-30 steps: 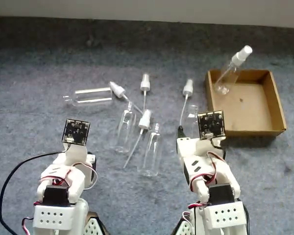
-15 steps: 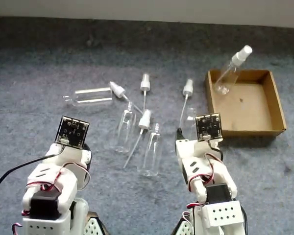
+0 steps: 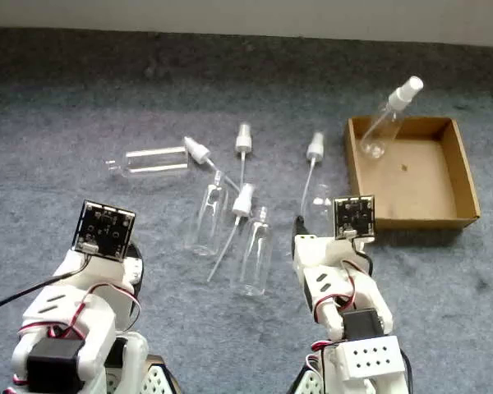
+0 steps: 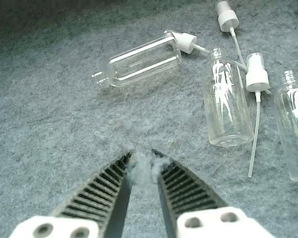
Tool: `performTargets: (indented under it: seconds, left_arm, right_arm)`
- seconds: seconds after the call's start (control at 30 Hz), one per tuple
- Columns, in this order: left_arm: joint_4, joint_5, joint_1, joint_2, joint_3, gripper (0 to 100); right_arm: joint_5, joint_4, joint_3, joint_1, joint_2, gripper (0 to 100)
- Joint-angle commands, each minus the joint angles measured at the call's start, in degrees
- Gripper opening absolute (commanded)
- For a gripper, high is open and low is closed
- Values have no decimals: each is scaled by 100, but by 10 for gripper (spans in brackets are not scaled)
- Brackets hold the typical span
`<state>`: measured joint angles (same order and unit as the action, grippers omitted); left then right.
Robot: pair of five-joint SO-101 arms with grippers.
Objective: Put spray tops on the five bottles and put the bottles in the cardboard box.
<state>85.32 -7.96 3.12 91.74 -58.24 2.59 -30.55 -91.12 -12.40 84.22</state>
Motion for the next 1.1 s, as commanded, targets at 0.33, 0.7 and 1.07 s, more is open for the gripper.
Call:
performTargets:
  seconds: [0.33, 0.7, 1.07]
  left_arm:
    - [0, -35, -136, -2976, 1701, 7]
    - [-132, -26, -1279, -4277, 2264, 8]
    - [-1767, -26, -1323, -5824, 2281, 8]
  right_arm:
    - [70, 171, 40, -31, 48, 163]
    - [62, 163, 31, -31, 48, 163]
    - [62, 163, 22, -31, 48, 163]
